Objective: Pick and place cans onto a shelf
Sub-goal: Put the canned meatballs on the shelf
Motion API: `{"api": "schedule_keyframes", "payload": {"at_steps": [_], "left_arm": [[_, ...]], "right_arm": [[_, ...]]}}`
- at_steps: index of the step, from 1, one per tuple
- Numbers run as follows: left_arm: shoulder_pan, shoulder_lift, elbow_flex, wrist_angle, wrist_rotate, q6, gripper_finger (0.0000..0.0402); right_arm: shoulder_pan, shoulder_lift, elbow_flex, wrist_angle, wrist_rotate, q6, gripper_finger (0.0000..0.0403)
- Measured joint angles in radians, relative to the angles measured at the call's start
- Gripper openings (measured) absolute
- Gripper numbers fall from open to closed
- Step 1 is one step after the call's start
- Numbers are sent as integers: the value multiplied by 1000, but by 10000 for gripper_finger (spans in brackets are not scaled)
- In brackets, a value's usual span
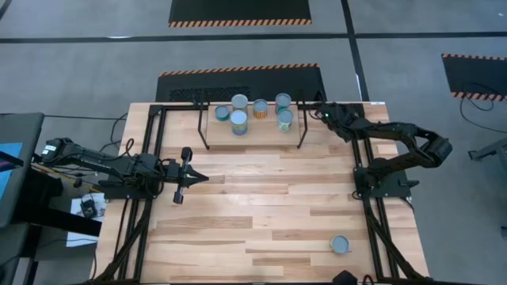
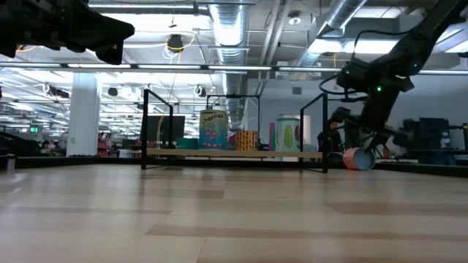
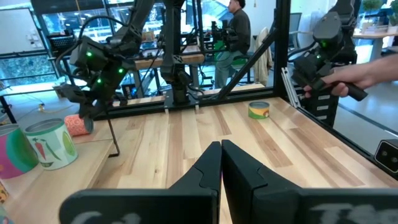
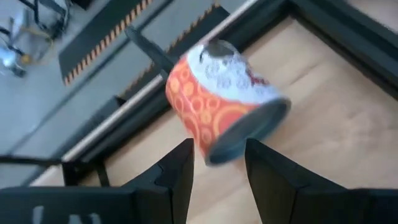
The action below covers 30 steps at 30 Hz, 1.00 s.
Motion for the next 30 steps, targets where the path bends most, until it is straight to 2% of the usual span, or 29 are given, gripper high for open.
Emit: {"api": "schedule_keyframes", "payload": {"at_steps": [8, 17, 21, 26, 30], "left_arm": [[0, 0, 0, 0, 0, 3, 2], [0, 0, 0, 0, 0, 3, 2], [0, 0, 0, 0, 0, 3, 2], [0, 0, 0, 0, 0, 3, 2], [0, 0, 0, 0, 0, 3, 2]], "right_arm": [[0, 0, -22, 101, 59, -36, 149], [-34, 0, -22, 109, 63, -63, 82], [-44, 0, -22, 108, 60, -105, 66], [-32, 19, -22, 104, 68, -133, 49], [-7, 51, -21, 104, 99, -187, 13]]}}
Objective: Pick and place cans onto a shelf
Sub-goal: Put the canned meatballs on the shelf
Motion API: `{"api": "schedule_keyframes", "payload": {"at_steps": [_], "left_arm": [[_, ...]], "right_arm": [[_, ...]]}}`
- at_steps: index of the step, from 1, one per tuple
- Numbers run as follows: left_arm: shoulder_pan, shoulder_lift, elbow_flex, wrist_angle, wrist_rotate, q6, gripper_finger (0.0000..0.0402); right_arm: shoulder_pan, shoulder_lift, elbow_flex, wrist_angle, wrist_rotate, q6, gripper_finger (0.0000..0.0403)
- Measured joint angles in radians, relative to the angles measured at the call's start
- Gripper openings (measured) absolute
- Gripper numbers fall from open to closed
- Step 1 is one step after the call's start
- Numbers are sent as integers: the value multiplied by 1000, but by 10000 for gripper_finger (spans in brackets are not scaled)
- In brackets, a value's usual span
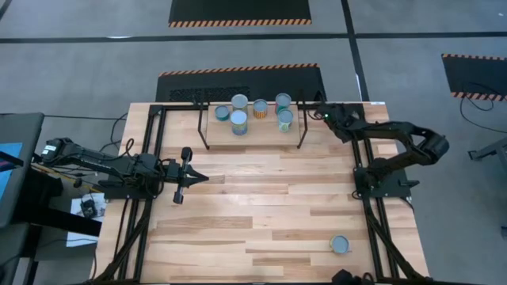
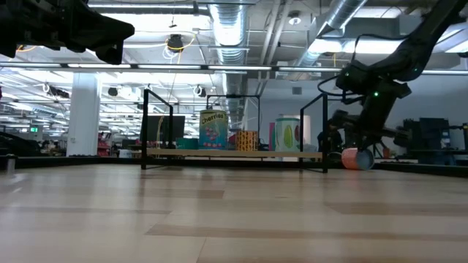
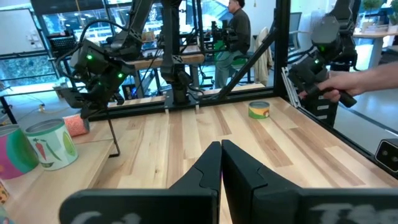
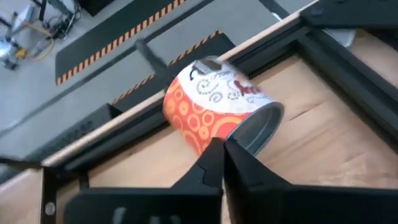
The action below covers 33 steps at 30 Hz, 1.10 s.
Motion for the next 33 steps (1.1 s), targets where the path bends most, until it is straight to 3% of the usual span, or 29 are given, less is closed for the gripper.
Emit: {"api": "schedule_keyframes", "payload": {"at_steps": [9, 20, 28, 33], "left_arm": [[0, 0, 0, -3, 0, 0, 2], [0, 0, 0, -1, -2, 2, 2], [0, 0, 0, 0, -3, 2, 2], [0, 0, 0, 0, -4, 3, 2]], "right_arm": [[23, -7, -2, -35, 24, -161, 4], [132, -270, 51, -94, 163, -516, 3], [334, -492, 158, -126, 337, -874, 3], [510, -549, 263, -119, 358, -1061, 4]]}}
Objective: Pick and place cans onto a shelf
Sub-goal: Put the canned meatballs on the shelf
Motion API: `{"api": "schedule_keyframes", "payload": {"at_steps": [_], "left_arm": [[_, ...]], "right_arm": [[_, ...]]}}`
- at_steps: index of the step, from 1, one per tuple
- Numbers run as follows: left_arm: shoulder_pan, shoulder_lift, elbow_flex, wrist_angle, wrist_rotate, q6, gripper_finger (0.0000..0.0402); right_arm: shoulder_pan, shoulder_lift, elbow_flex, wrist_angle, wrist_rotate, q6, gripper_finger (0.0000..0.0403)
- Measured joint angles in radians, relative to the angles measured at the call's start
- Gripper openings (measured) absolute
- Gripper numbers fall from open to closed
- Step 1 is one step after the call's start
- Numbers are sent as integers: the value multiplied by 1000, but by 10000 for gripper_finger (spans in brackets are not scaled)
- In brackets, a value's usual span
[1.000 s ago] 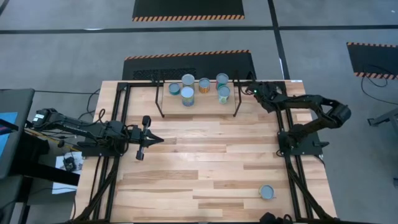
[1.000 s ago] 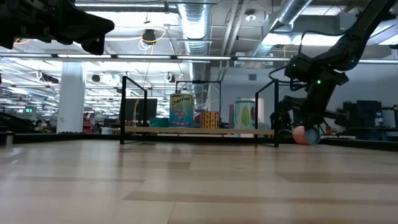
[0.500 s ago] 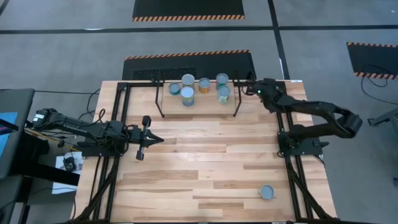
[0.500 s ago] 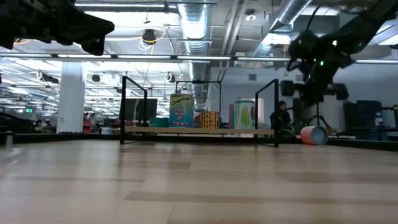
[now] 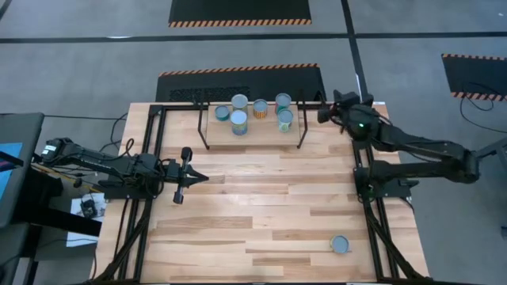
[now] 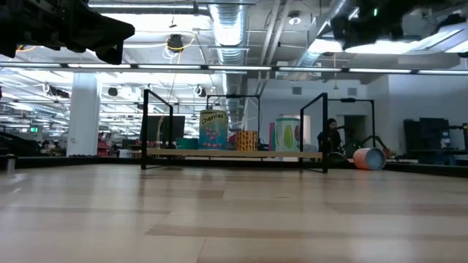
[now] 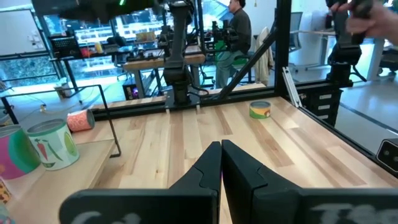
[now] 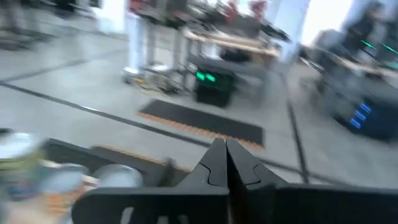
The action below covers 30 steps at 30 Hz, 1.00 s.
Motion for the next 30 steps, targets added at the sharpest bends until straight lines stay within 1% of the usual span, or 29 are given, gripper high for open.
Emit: {"api": "schedule_keyframes", "payload": {"at_steps": [4, 7, 9, 11, 12, 13, 15, 17, 19, 22, 25, 27, 30], "left_arm": [[0, 0, 0, 1, 0, 0, 2], [0, 0, 0, 1, 0, 0, 2], [0, 0, 0, 1, 0, 0, 2], [0, 0, 0, 1, 0, 0, 2], [0, 0, 0, 1, 0, 0, 2], [0, 0, 0, 1, 0, 0, 2], [0, 0, 0, 1, 0, 0, 2], [0, 0, 0, 0, 0, 0, 2], [0, 0, 0, -1, 0, 1, 2], [0, 0, 0, -1, 0, 1, 2], [0, 0, 0, -1, 1, 1, 2], [0, 0, 0, -1, 0, 1, 2], [0, 0, 0, 0, 0, 0, 2]], "right_arm": [[138, 32, 88, 7, -1, -99, 3], [223, 97, 147, 3, -1, -183, 3], [267, 143, 183, -16, 12, -204, 4], [289, 169, 209, -77, 94, -183, 4], [287, 173, 211, -123, 144, -133, 3], [274, 172, 211, -201, 167, -38, 3], [225, 150, 187, -360, 125, 198, 3], [161, 114, 132, -463, 104, 376, 3], [103, 77, 56, -512, 93, 510, 2], [-1, 25, -70, -443, 21, 642, 2], [-133, -17, -177, -271, -105, 699, 1], [-228, -21, -236, -186, -195, 746, 1], [-357, -3, -288, -106, -315, 837, 2]]}}
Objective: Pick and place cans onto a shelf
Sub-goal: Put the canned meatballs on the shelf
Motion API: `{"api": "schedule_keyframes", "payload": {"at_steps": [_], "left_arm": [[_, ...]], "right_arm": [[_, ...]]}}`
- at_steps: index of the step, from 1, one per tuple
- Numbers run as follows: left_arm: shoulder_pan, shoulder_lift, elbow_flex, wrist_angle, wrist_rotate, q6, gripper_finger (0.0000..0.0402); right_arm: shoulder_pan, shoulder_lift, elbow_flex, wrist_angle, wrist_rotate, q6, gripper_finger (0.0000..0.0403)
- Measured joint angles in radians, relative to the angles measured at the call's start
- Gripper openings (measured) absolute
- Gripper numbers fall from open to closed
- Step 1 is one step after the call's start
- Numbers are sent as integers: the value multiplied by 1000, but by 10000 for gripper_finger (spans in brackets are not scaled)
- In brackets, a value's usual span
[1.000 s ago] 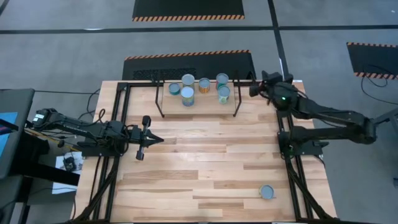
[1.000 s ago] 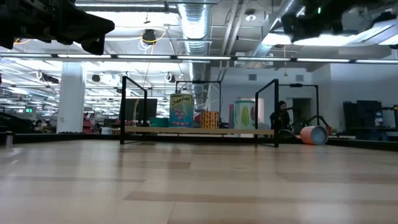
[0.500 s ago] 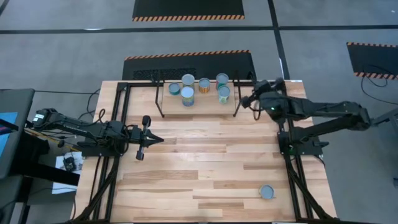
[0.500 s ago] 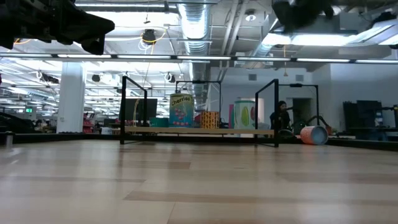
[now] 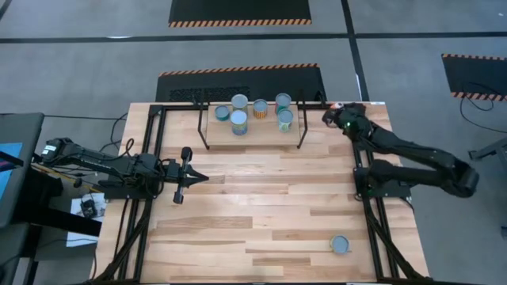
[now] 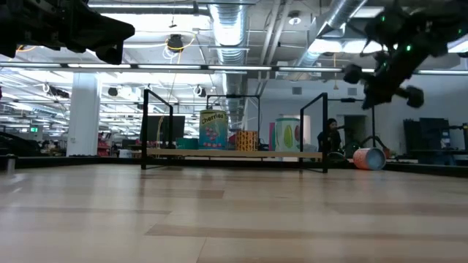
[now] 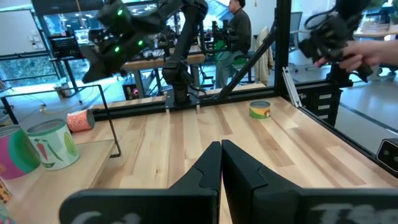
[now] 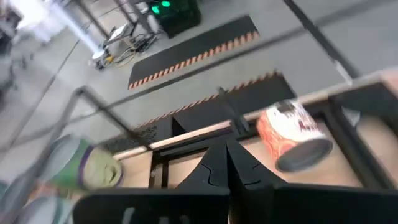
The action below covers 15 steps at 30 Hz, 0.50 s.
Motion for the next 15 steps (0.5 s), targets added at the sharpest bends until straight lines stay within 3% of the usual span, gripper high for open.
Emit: {"api": "schedule_keyframes", "payload": {"at_steps": [4, 15], "left_arm": [[0, 0, 0, 0, 0, 1, 2], [0, 0, 0, 0, 0, 3, 2]], "right_arm": [[-103, 55, -23, 5, -80, 92, 23], [-210, 280, -26, 93, -114, 280, 95]]}}
